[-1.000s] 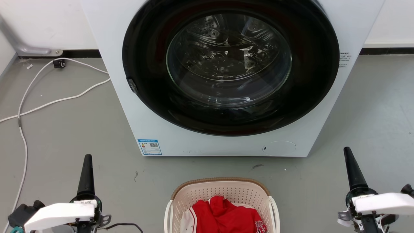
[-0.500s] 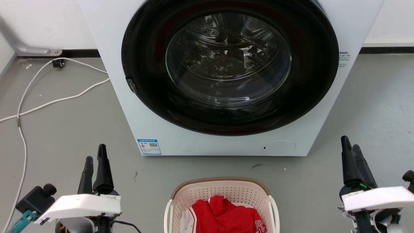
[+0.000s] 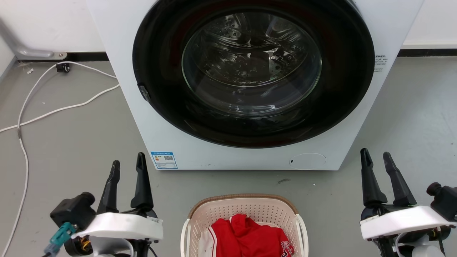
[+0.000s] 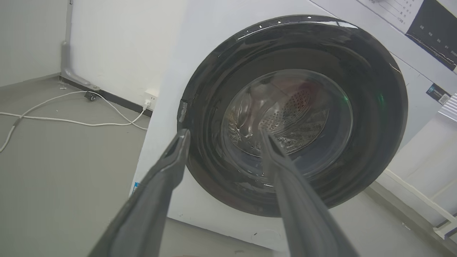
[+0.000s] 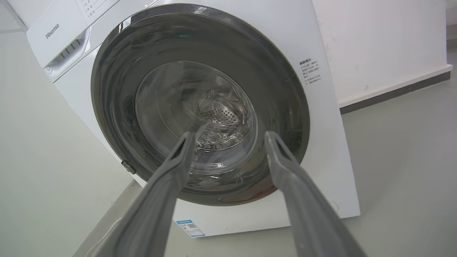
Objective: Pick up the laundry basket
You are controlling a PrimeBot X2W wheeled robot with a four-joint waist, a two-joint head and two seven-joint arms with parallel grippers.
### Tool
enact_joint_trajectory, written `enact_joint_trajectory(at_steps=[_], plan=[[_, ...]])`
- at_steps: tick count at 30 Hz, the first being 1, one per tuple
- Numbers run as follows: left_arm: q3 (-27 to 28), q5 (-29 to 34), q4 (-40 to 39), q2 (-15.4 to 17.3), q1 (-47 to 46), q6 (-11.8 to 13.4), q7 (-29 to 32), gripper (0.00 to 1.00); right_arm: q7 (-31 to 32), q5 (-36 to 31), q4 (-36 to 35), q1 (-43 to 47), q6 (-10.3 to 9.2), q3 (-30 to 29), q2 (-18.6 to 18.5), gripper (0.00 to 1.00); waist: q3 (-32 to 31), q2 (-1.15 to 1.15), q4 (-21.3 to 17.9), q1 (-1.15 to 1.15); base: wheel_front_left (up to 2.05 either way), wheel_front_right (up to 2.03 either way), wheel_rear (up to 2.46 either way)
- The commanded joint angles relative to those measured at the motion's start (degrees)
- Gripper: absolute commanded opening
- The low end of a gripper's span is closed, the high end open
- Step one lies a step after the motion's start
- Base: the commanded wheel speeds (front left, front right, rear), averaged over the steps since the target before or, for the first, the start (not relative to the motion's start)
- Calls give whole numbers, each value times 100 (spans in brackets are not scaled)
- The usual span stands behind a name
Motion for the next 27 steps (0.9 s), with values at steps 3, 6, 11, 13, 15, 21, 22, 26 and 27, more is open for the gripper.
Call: enact_joint_trajectory(at_steps=[3, 6, 11, 13, 15, 21, 22, 26, 27], plan=[[-275, 431, -111, 196, -11, 140, -108, 100, -103, -456, -147, -8, 12, 68, -12, 100, 21, 0, -4, 0, 0, 0, 0], [-499, 634, -72, 304, -40, 265, -152, 100, -147, -717, -164, 10, 12, 81, -12, 100, 30, 0, -8, 0, 0, 0, 0], [-867, 998, -16, 520, -116, 475, -223, 100, -221, -1099, -134, 38, 12, 67, -12, 100, 36, 0, -18, 0, 0, 0, 0], [-1014, 1118, -2, 592, -134, 579, -250, 100, -248, -1235, -121, 43, 12, 62, -12, 100, 38, 0, -23, 0, 0, 0, 0], [-1149, 1218, 16, 662, -147, 674, -279, 100, -277, -1386, -100, 56, 13, 63, -12, 100, 38, 0, -28, 0, 0, 0, 0], [-1424, 1442, 72, 807, -190, 877, -346, 100, -343, -1883, 10, 99, 13, 81, -12, 100, 50, 0, -36, 0, 0, 0, 0], [-1472, 1467, 89, 827, -197, 898, -357, 100, -354, -1946, 30, 97, 12, 79, -12, 100, 54, 0, -35, 0, 0, 0, 0], [-1614, 1591, 145, 889, -217, 978, -415, 100, -405, -2162, 48, 76, 13, 93, -12, 100, 72, 0, -37, 0, 0, 0, 0], [-1640, 1614, 167, 895, -215, 990, -420, 100, -421, -2208, 47, 73, 13, 97, -12, 100, 72, 0, -37, 0, 0, 0, 0]])
